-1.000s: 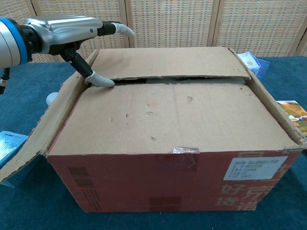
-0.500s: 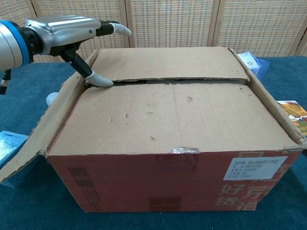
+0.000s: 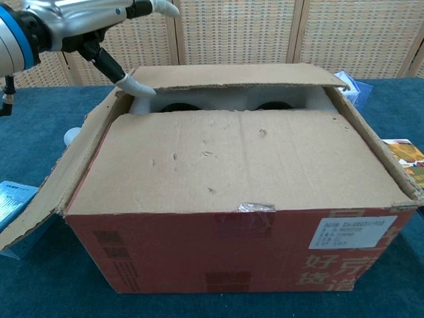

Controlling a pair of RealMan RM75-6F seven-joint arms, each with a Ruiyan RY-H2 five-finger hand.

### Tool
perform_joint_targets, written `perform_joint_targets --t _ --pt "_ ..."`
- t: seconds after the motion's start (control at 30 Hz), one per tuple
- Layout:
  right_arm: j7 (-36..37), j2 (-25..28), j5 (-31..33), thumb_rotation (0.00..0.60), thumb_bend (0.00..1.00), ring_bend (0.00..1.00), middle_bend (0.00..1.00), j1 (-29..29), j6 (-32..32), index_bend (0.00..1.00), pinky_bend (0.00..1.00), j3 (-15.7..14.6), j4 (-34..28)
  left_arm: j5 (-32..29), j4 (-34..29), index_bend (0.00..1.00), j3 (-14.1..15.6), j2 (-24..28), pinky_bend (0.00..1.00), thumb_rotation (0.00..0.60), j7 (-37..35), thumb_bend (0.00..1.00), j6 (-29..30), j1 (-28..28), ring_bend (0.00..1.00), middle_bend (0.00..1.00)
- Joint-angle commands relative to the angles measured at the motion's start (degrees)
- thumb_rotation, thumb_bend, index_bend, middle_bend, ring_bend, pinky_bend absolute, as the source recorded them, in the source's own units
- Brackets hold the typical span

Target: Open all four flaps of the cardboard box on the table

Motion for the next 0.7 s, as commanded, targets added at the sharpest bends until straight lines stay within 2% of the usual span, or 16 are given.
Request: perform_joint_targets --t 0.03,0.17,0.37,0.7 --pt "0.0 0.0 0.0 0.600 0.80 0.00 0.00 0.0 0.0 0.00 0.00 0.0 0.0 2.0 -0.2 0.00 -0.7 0.8 0.00 0.446 -2.1 0.12 1.8 0.9 0.00 0.00" --pt "0.0 0.0 0.0 0.600 0.81 0.00 0.00 0.0 0.0 0.00 0.00 0.1 0.0 3.8 1.1 0.00 -2.4 1.0 0.00 0.451 -4.2 0.12 3.8 1.0 0.00 0.00" --pt "0.0 0.0 0.0 0.600 0.81 0.00 0.00 -0.1 0.0 0.00 0.00 0.1 0.0 3.5 2.5 0.00 -4.1 1.1 0.00 0.452 -4.2 0.12 3.5 0.0 0.00 0.00" --pt "0.2 0.1 0.3 0.600 0.80 0.00 0.00 -0.2 0.0 0.00 0.00 0.3 0.0 -0.2 5.4 0.00 -8.7 1.2 0.00 0.453 -1.0 0.12 2.0 -3.8 0.00 0.00"
